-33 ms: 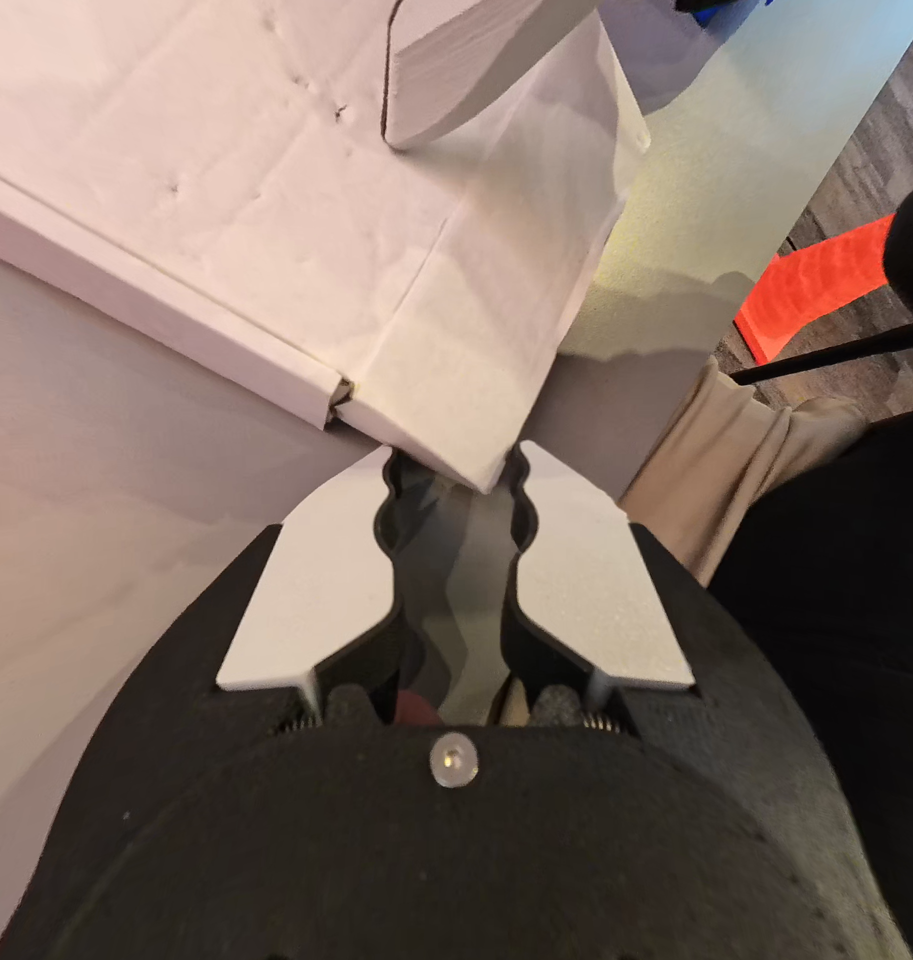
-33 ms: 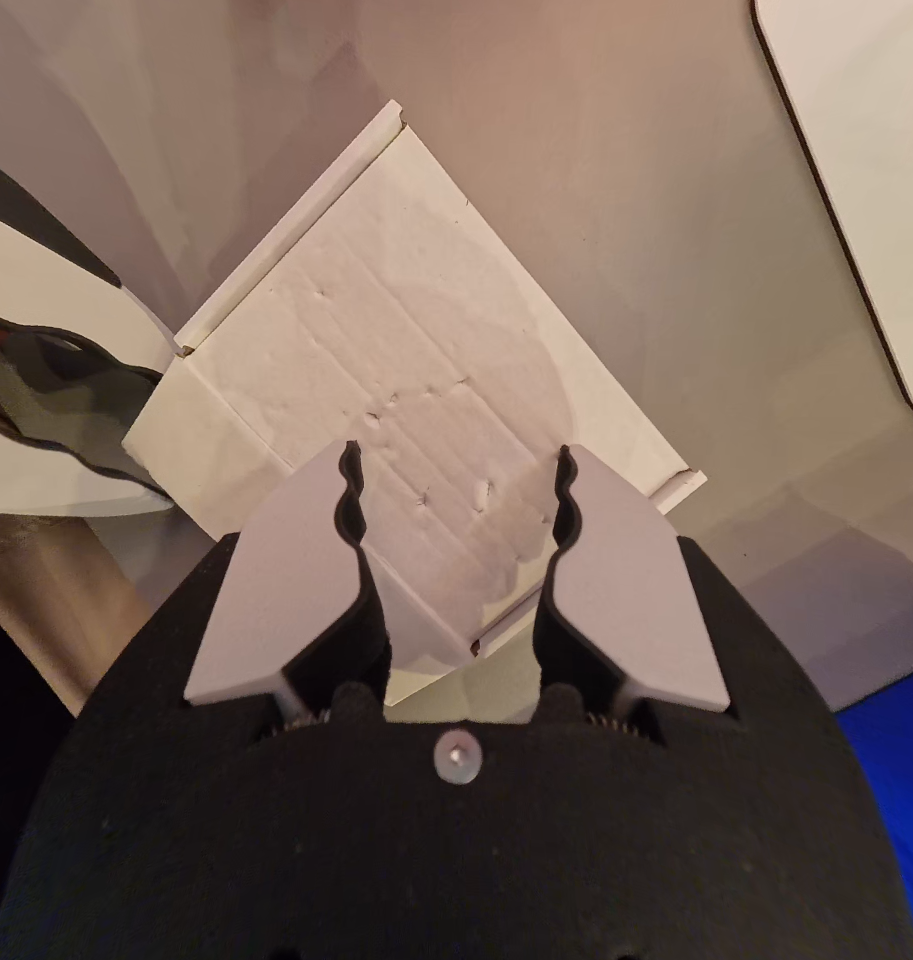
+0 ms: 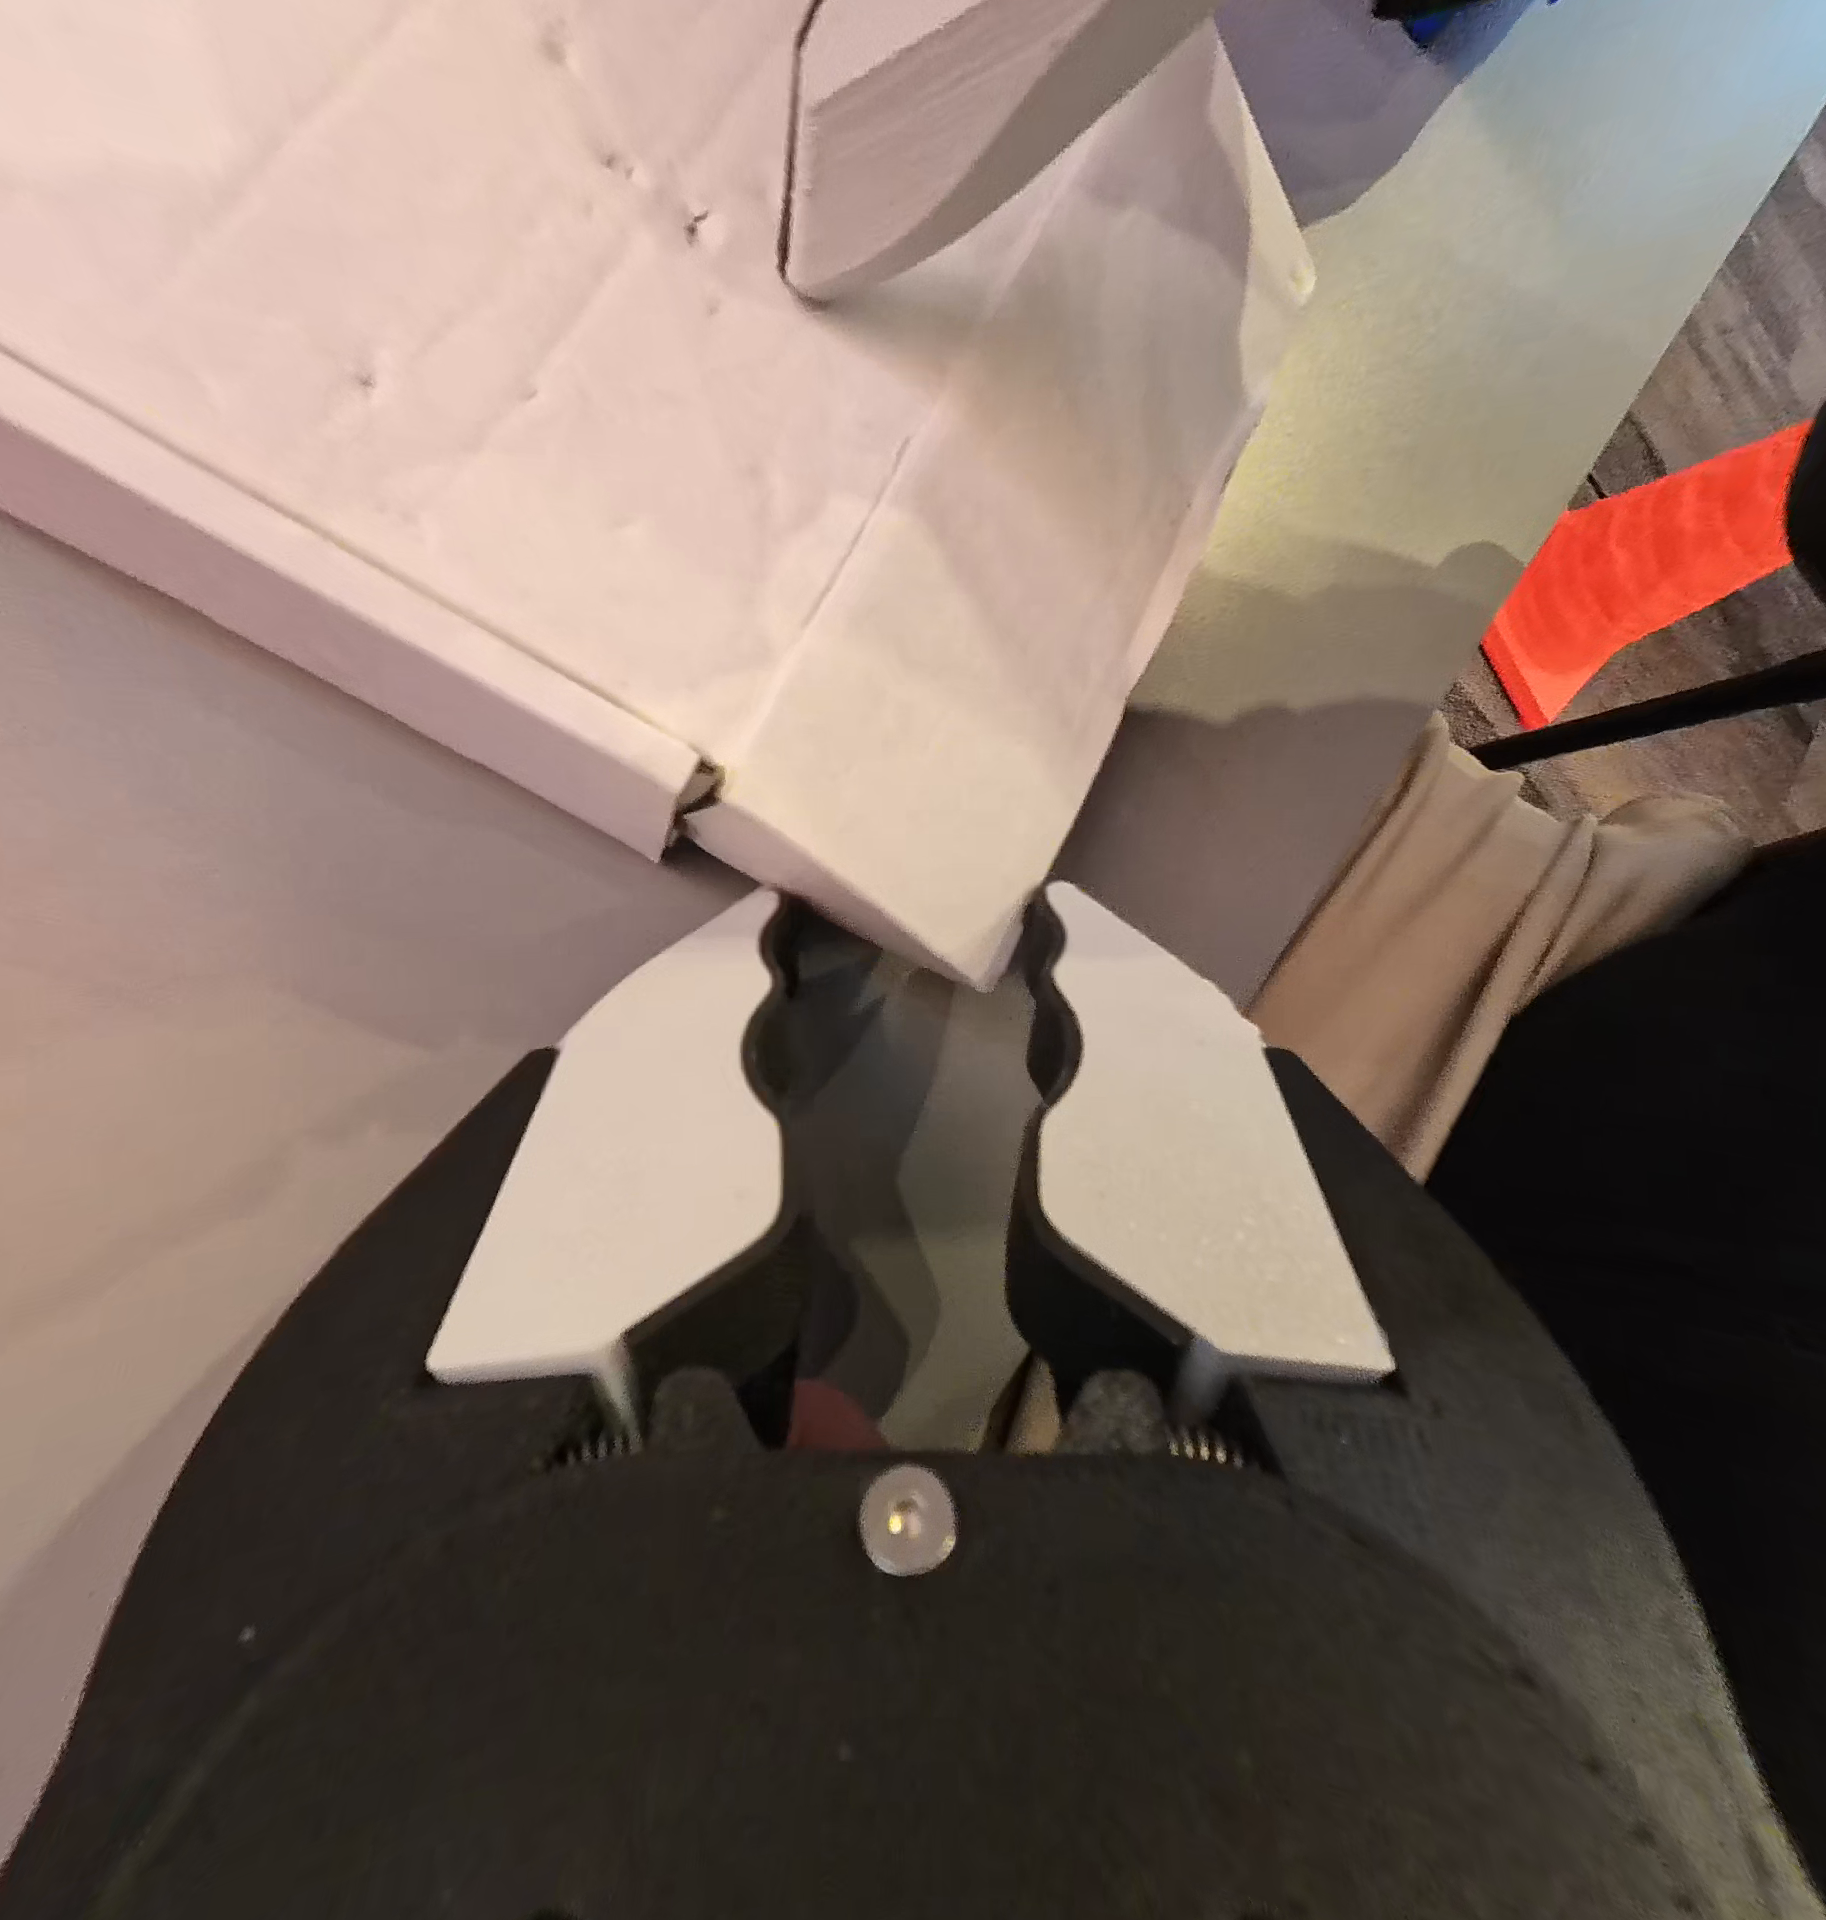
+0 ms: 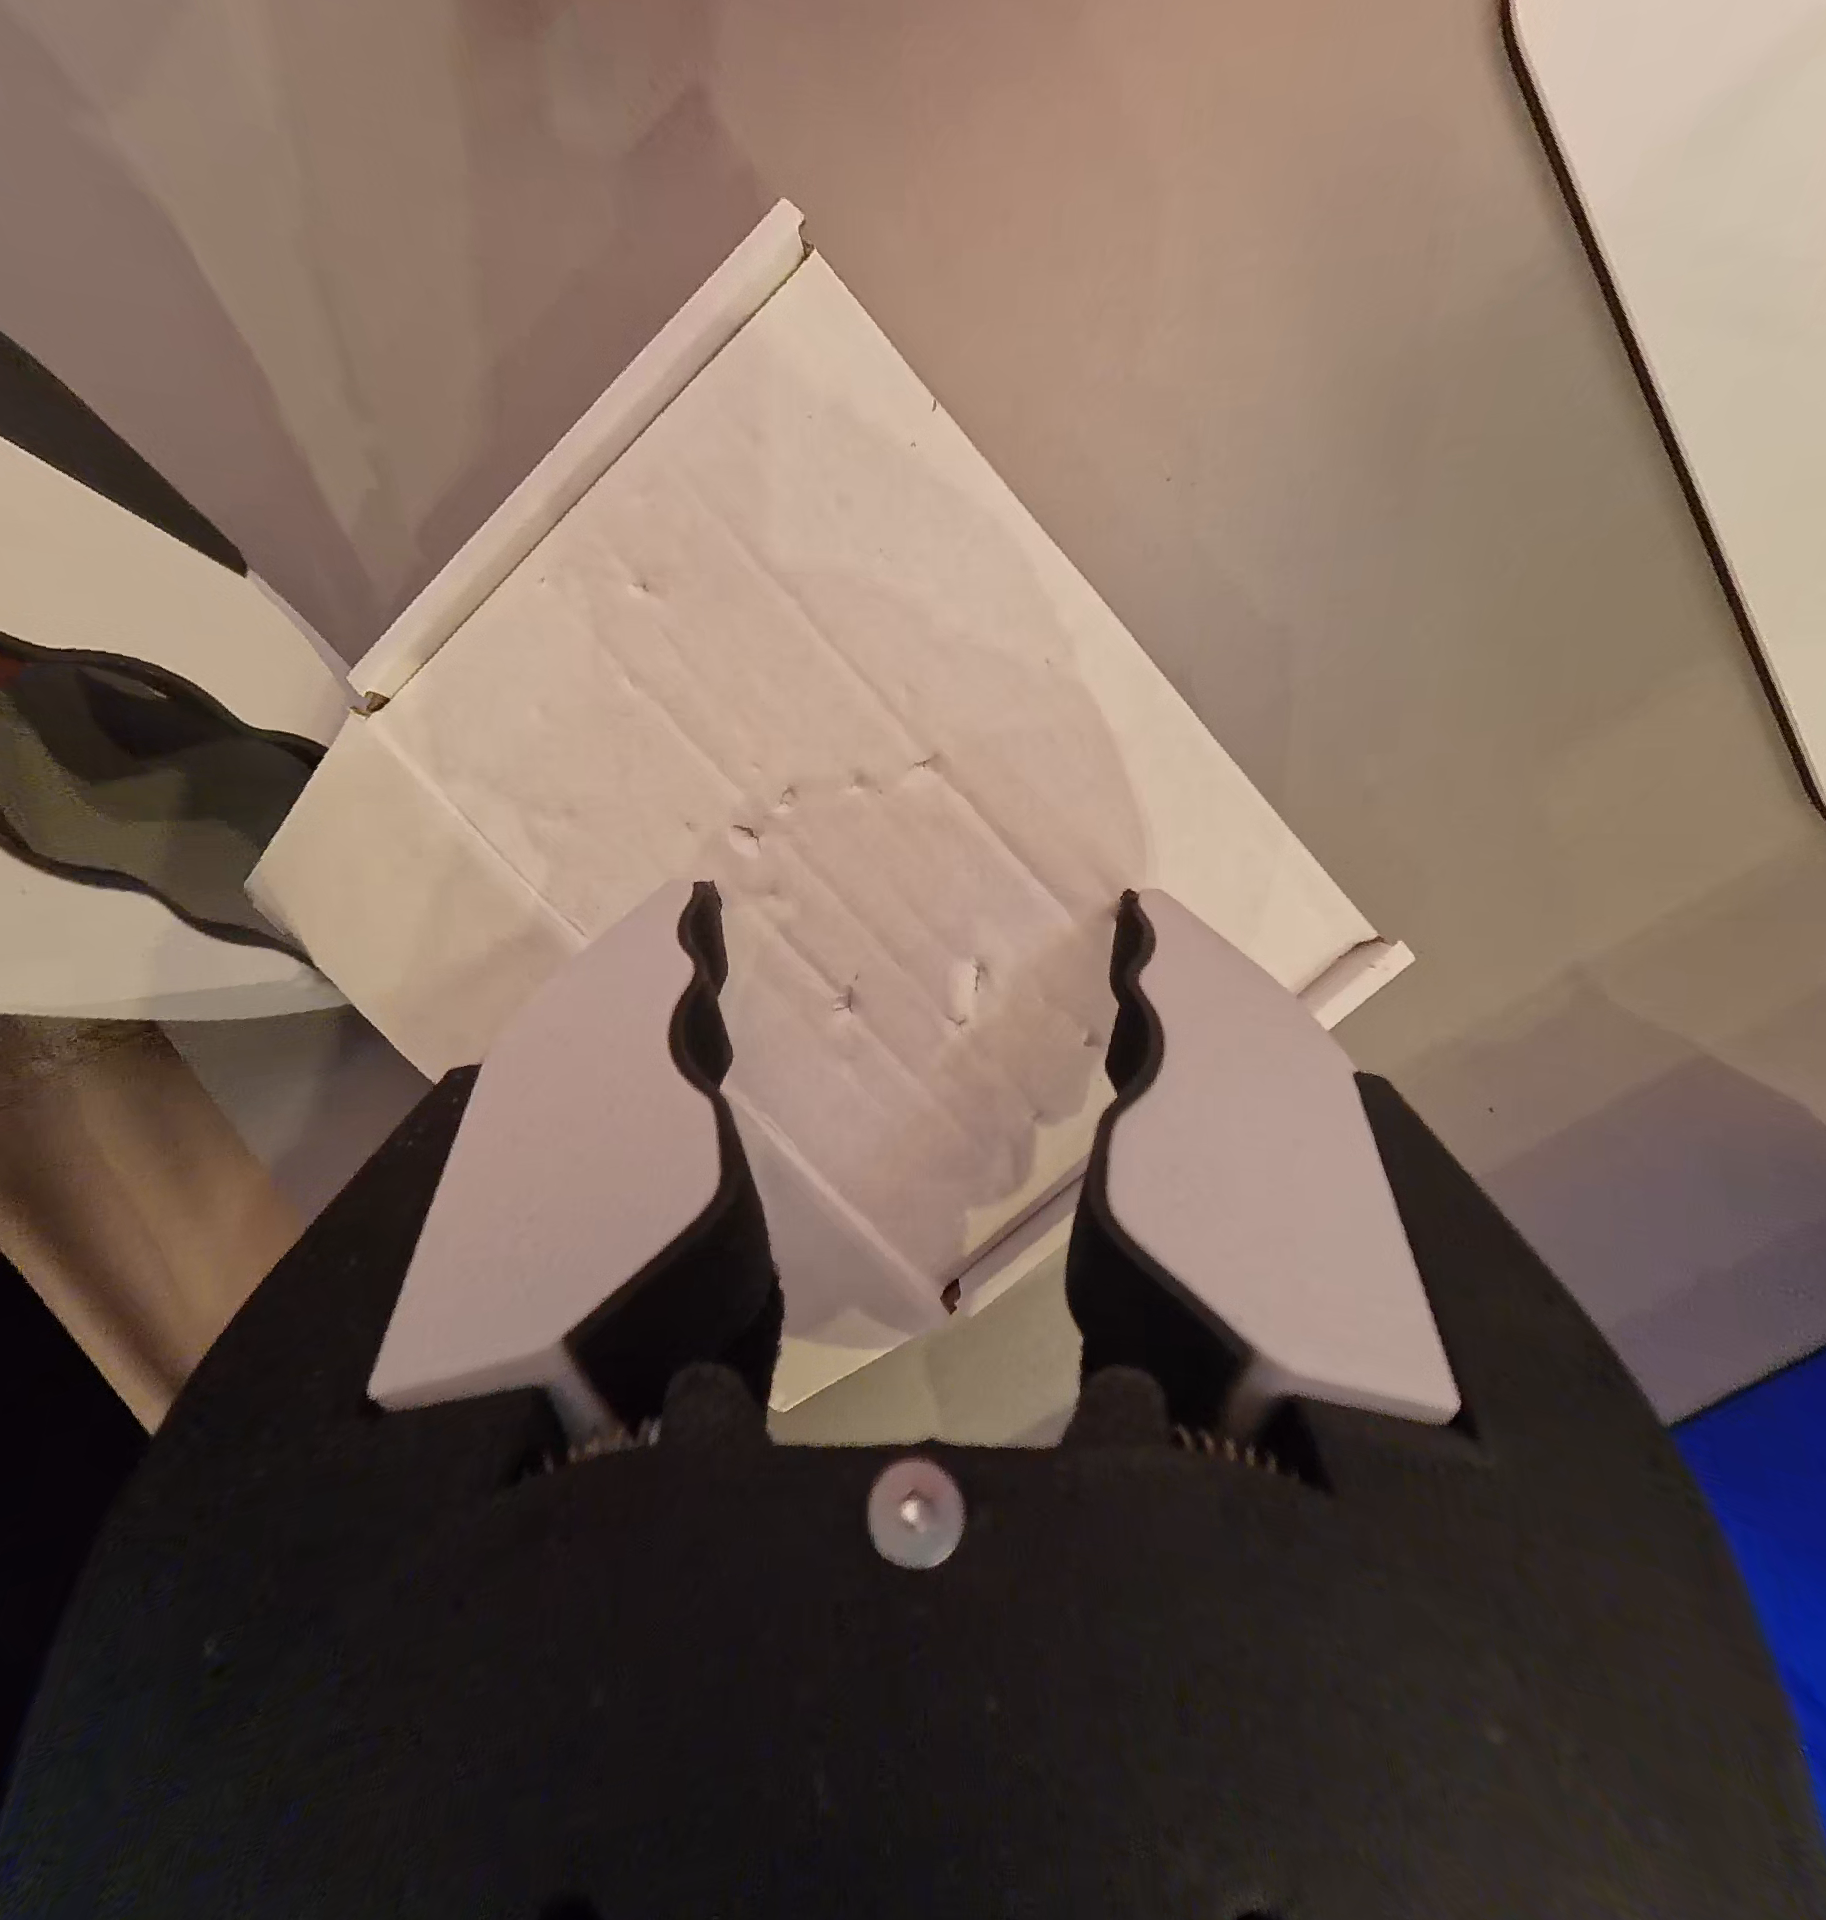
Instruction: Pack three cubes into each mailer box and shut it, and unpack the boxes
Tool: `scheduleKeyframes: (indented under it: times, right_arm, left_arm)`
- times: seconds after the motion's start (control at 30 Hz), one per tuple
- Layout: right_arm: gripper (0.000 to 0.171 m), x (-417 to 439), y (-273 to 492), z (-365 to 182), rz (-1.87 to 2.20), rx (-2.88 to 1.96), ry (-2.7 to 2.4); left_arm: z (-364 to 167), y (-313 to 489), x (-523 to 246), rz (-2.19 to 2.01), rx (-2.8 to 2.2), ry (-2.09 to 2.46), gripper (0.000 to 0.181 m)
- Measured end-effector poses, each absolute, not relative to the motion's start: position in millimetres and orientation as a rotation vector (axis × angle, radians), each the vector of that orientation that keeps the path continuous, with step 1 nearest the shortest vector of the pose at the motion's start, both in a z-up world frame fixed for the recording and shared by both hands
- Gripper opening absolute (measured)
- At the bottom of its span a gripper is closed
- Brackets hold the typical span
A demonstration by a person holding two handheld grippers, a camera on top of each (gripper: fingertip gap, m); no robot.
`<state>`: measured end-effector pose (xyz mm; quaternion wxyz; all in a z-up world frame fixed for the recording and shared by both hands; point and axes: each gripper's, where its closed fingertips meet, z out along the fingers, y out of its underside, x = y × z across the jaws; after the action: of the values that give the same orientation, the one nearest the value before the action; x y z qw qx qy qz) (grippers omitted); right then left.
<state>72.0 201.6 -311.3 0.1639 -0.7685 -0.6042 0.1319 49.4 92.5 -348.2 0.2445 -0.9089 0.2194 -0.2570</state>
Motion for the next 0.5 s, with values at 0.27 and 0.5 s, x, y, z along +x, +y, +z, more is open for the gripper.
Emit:
scheduleKeyframes:
  times: [0.27,0.5]
  right_arm:
    - [0.072,72.0,201.6,-311.4,0.369,-2.195,-1.725]
    - [0.071,71.7,202.4,-311.7,0.355,-2.215,-1.723]
  left_arm:
    - [-350.3,94.6,45.3,-0.632,-2.502,0.613,0.043]
    - [-350.8,95.7,40.4,-0.657,-2.493,0.584,0.048]
